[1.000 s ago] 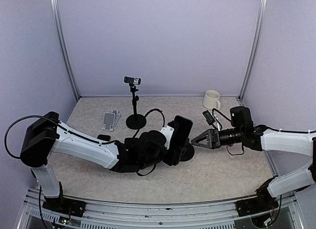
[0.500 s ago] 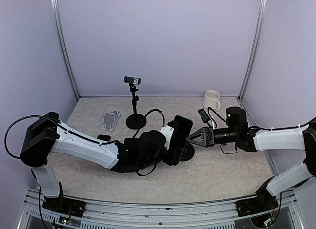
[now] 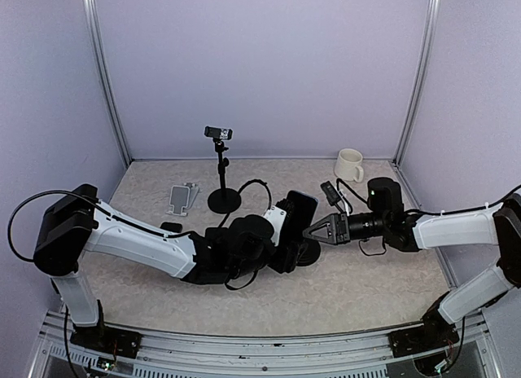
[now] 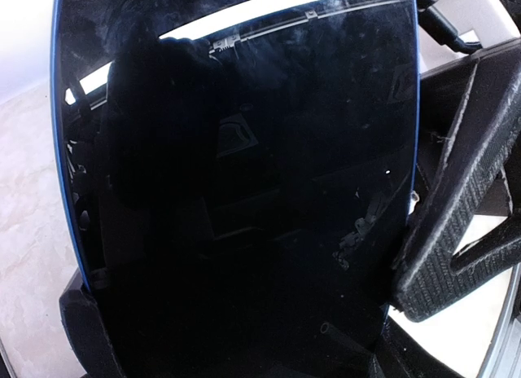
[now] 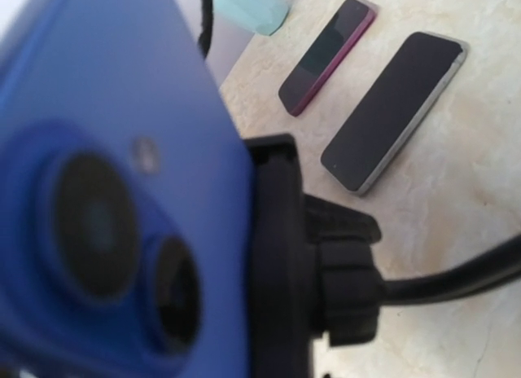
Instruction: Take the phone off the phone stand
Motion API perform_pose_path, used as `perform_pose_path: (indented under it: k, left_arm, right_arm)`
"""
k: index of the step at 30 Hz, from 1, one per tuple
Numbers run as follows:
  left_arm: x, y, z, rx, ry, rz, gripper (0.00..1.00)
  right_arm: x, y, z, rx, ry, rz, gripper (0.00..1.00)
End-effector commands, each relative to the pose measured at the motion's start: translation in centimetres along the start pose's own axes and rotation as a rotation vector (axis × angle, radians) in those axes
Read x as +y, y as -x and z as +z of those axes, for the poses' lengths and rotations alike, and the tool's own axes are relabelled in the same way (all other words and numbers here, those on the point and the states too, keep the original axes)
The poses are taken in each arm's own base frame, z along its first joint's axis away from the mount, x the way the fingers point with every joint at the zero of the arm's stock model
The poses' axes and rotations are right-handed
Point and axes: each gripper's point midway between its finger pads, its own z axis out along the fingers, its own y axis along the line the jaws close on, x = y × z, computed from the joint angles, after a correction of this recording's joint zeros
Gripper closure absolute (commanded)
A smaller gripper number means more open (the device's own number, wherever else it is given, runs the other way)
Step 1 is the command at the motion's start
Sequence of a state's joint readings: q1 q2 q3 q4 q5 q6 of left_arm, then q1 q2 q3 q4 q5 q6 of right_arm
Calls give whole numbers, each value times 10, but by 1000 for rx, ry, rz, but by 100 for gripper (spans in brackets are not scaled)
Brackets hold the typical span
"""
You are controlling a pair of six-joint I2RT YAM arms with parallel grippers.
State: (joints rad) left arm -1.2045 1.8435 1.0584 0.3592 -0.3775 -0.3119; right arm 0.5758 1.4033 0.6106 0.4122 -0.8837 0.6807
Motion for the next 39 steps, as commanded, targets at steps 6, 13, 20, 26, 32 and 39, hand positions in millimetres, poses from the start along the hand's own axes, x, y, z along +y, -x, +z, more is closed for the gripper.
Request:
perform_pose_path:
  k: [6,13,20,26,32,39]
  left_arm:
    - [30,7,7,-17,101,-52,70]
    - [49,1,8,6,191,-74,74]
    - [78,-1,4,5,288,-100,78]
    - [100,1,-1,6,339,-107,81]
    - [126,-2,-5,25,434,-140,86]
    - [124,-1,-1,26,384,-151,90]
  right_arm:
    - [4,-1,2,19,8,-48,84]
    - [5,-2,3,40,14,-64,96]
    - [4,-5,-1,52,3,-71,100]
    - [-3,-9,-8,57,-24,-64,100]
    - [-6,-10,-15,54,-37,-59,100]
    - [-9,-10,-17,56,-44,-59,100]
